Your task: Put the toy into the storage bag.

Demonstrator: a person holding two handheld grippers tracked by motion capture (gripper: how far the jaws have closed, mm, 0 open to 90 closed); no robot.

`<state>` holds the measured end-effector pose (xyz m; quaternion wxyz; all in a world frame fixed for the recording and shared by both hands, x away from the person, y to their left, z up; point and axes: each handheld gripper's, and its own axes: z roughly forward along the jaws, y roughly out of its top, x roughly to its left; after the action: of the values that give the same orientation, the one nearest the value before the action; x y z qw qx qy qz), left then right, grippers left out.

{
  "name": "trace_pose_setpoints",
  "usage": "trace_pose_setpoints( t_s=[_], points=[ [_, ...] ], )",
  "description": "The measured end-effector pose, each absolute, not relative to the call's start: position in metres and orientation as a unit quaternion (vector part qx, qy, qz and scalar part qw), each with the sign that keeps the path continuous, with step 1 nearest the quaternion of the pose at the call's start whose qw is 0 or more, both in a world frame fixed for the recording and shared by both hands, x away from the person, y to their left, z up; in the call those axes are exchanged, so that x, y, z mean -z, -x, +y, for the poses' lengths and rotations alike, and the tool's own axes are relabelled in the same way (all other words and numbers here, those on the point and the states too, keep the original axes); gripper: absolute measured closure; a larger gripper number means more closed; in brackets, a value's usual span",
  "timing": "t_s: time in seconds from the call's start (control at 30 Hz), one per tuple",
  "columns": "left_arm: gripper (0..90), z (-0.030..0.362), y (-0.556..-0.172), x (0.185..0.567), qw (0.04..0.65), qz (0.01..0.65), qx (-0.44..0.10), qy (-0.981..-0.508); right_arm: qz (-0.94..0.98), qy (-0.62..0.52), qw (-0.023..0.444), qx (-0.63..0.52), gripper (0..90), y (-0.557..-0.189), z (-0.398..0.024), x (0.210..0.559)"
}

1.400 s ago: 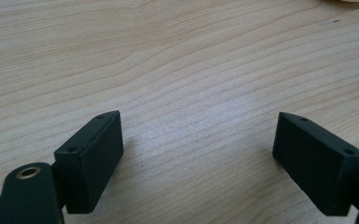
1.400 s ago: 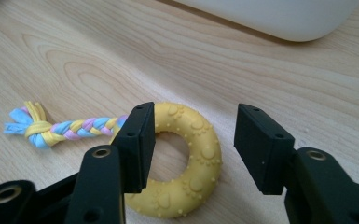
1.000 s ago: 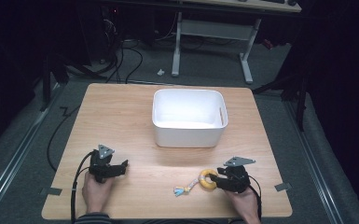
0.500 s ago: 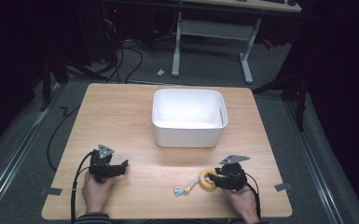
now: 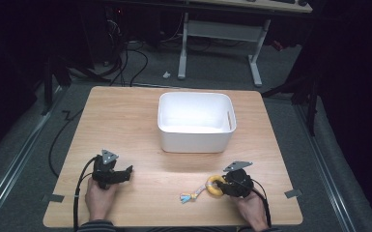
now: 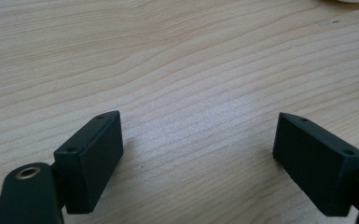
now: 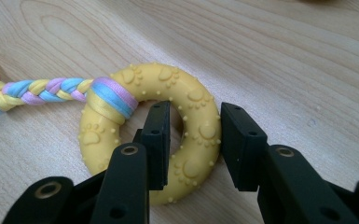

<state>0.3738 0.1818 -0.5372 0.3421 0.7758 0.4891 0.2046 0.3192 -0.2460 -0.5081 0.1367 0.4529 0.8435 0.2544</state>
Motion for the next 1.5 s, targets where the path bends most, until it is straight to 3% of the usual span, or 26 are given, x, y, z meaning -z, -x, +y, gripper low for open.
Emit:
trace_pose_setpoints(
  t_s=[0.7,0.93,1.5],
  points=[
    [16.6,0.182,-0.373,0.537,0.344,0.485,-0.203,-0.778,0.828,-0.455,0.130,-0.300,67.0,-0.317,-0.254,0.504],
    [16.6,0.182,-0.373,0.537,0.343,0.485,-0.204,-0.778,0.815,-0.459,0.150,-0.320,67.0,-0.316,-0.263,0.490],
    [16.6,0.181,-0.373,0.537,0.343,0.484,-0.203,-0.779,0.813,-0.449,0.139,-0.345,67.1,-0.317,-0.267,0.472]
  ],
)
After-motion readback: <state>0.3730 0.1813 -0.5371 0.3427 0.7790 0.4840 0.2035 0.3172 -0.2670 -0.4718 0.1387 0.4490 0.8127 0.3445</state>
